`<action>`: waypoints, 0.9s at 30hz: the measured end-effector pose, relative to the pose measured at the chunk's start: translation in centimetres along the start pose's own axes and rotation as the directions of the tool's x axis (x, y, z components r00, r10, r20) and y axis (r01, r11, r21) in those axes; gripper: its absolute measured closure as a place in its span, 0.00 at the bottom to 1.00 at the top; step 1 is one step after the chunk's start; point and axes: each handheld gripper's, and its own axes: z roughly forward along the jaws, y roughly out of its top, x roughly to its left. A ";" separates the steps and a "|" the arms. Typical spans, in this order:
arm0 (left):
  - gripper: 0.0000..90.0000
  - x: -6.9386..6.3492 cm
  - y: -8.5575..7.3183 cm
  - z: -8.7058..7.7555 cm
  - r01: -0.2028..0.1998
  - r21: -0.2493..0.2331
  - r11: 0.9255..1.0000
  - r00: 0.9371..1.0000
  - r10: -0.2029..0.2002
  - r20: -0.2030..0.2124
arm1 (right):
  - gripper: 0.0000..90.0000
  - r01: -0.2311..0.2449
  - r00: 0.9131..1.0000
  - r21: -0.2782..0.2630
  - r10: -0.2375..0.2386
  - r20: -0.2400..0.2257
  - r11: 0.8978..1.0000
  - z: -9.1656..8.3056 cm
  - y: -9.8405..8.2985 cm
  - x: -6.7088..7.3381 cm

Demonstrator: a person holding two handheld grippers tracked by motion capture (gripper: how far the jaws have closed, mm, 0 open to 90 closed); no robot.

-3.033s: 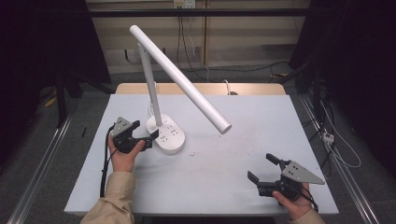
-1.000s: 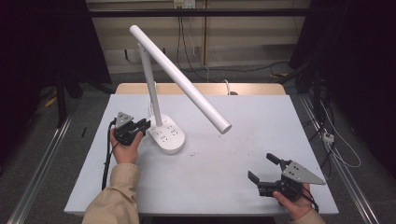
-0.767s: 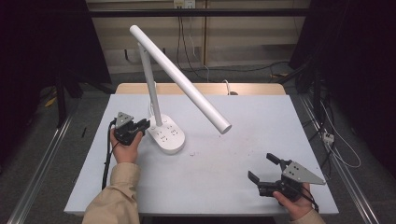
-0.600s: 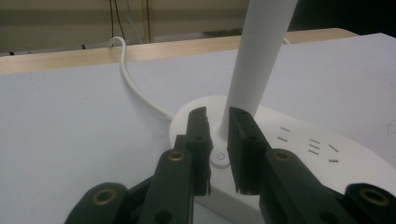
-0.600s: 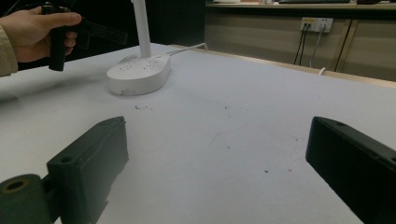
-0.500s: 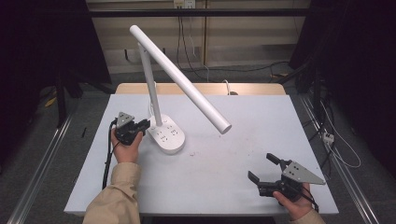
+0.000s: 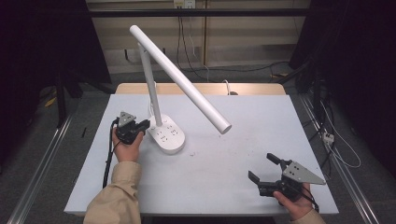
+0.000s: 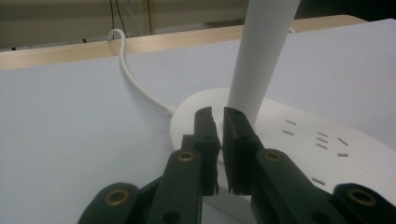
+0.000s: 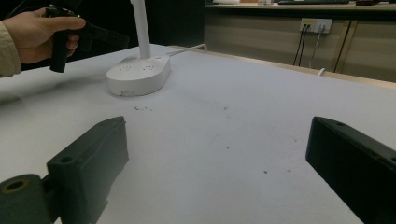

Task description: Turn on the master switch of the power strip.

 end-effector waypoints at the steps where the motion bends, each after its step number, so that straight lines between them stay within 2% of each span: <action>1: 0.95 -0.1 0.3 0.1 -0.009 0.006 1.000 1.000 0.009 0.006 | 0.06 -0.001 1.000 -0.001 0.001 0.000 1.000 0.0 0.0 0.0; 8: 0.98 -0.4 0.6 0.4 0.006 0.008 1.000 1.000 -0.006 0.000 | 0.06 -0.001 1.000 0.000 0.001 0.002 1.000 -0.1 0.0 -0.1; 10: 0.98 -0.2 0.5 0.4 -0.004 0.023 1.000 1.000 0.005 -0.007 | 0.06 -0.001 1.000 0.001 0.001 0.003 1.000 -0.1 0.0 -0.1; 16: 1.00 -0.4 0.4 0.7 0.007 0.028 1.000 1.000 -0.007 0.000 | 0.06 -0.005 1.000 0.001 0.005 0.005 1.000 -0.2 -0.1 -0.3; 20: 1.00 -0.5 0.2 1.0 -0.001 0.051 0.999 1.000 0.001 0.001 | 0.06 -0.004 1.000 -0.001 0.004 0.004 1.000 -0.2 0.0 -0.3; 27: 1.00 -0.5 0.1 1.3 -0.002 0.058 0.998 1.000 0.002 0.002 | 0.06 -0.003 1.000 -0.001 0.003 0.006 1.000 -0.2 0.0 -0.3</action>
